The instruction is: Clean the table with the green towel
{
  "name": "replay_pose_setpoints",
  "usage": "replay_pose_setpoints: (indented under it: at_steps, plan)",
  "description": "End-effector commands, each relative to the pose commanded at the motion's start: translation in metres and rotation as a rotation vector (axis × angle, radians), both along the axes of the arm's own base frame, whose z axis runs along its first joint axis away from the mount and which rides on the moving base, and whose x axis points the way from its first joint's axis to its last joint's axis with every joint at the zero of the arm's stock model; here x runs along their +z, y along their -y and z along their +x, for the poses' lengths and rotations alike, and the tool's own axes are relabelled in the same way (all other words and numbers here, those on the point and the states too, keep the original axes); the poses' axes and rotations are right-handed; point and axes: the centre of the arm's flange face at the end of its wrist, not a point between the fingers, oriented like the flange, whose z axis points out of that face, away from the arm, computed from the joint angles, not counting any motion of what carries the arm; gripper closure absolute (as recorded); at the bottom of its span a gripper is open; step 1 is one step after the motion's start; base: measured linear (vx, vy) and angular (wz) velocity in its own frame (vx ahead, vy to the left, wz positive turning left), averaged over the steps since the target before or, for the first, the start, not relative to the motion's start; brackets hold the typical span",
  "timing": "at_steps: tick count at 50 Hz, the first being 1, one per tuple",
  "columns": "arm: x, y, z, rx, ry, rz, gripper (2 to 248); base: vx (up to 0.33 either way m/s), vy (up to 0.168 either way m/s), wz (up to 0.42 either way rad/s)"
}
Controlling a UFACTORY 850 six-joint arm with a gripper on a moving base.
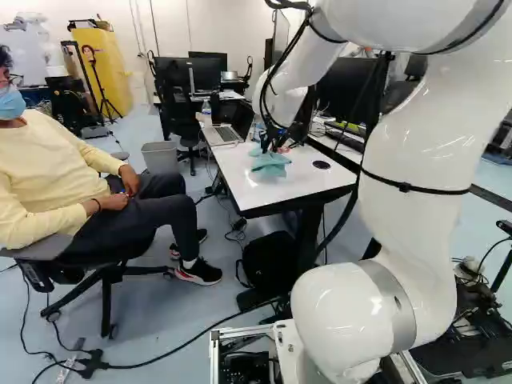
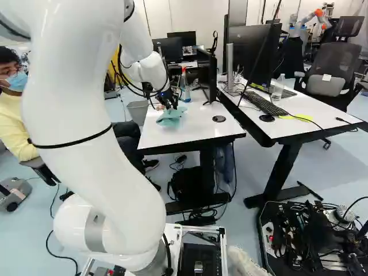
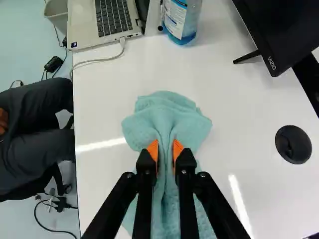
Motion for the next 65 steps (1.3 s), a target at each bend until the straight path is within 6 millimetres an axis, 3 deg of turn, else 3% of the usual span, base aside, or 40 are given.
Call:
replay_pose_setpoints:
  at_steps: [32,65]
  plan:
    - [0.011,-0.002,-0.009,0.003,0.01,0.002,196,0.0,0.0,0.0]
    - [0.011,-0.035,-0.066,0.077,0.002,0.002,196,0.0,0.0,0.0]
